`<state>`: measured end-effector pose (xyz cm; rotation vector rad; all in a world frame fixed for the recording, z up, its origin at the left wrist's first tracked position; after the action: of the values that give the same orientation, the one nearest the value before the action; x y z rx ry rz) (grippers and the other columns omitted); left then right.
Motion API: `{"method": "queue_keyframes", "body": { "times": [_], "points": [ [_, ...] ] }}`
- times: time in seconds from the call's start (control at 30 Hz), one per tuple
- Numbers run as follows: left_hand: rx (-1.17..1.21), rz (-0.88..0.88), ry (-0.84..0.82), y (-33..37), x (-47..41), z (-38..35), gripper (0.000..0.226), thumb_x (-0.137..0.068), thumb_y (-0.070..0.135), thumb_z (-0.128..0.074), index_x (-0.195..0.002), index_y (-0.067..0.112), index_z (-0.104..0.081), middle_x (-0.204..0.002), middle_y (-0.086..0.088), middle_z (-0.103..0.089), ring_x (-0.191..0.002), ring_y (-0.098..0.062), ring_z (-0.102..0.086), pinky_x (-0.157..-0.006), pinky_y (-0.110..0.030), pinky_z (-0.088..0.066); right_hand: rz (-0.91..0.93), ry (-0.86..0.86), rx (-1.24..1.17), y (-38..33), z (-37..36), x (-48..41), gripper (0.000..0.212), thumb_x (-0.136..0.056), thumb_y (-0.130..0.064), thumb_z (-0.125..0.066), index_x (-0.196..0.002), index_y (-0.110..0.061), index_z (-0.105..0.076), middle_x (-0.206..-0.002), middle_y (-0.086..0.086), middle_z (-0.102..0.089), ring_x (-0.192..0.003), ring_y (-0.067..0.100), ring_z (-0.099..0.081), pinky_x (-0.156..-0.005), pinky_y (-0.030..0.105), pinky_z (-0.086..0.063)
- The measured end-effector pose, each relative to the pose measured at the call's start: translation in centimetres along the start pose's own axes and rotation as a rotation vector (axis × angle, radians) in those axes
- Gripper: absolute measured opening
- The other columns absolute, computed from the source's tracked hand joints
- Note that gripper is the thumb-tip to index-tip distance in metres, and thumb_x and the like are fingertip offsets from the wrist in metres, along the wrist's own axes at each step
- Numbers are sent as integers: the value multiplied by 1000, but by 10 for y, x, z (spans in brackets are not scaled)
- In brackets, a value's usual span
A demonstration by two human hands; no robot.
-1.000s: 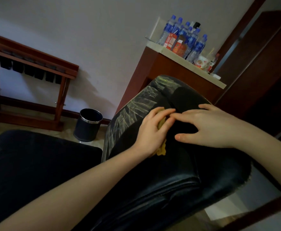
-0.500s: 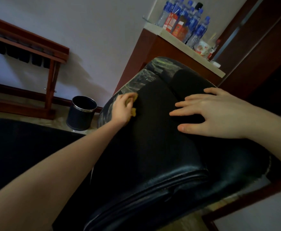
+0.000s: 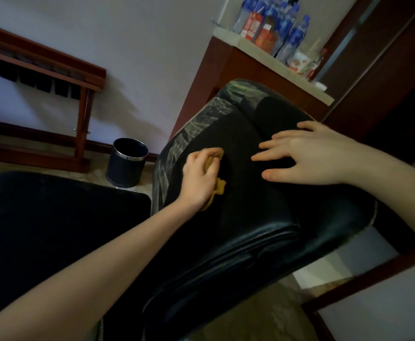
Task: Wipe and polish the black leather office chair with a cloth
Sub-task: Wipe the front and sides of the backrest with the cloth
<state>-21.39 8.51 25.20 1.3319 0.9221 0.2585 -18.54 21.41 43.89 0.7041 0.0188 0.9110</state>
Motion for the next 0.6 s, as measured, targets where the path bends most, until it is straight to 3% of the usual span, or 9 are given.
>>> {"method": "queue_keyframes", "body": {
  "times": [0.1,0.2,0.4,0.5,0.6],
  "points": [
    [-22,-187,-19,45,-20,-18,24,-94,19,-50,-115,21,-62,-116,1,-59,-113,-14,-45,-101,-31,-34,-14,2,18,-4,4,2,49,-91,-58,-34,-138,-48,-31,-152,-17,-25,-141,5,-14,-115,39,-2],
    [-4,-240,-28,57,-46,-27,23,-94,17,-49,-114,19,-62,-115,-2,-60,-111,-18,-46,-100,-36,-35,38,42,58,-21,7,-4,45,-94,-54,-32,-137,-45,-37,-149,-17,-32,-139,5,-20,-115,40,-5],
    [-61,32,-13,0,-75,-12,24,-97,19,-44,-116,26,-58,-122,-5,-48,-118,-24,-39,-99,-28,-25,135,-106,35,-44,-12,-34,53,-93,-59,-27,-144,-44,-22,-155,-15,-14,-144,10,-5,-115,40,0],
    [-113,197,41,-45,-68,8,23,-98,18,-44,-113,27,-59,-123,-8,-44,-119,-27,-38,-101,-34,-30,129,-163,54,-40,-19,-40,53,-92,-60,-27,-143,-47,-21,-156,-17,-10,-144,9,2,-115,41,6],
    [-76,313,72,-80,-48,25,22,-98,17,-43,-110,28,-58,-118,-7,-42,-111,-22,-44,-90,-14,-36,122,-193,51,-40,-20,-44,52,-91,-60,-28,-142,-49,-21,-155,-19,-8,-144,8,4,-115,41,7]
  ]
}}
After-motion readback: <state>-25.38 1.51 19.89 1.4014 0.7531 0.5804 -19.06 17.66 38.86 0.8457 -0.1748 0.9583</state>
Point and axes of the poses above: each hand's wrist, its own x-axis away from the middle knuckle, its own z-axis out of the back of the hand, y = z × x, the point moved 4 cm from there along -x, towards the middle knuckle
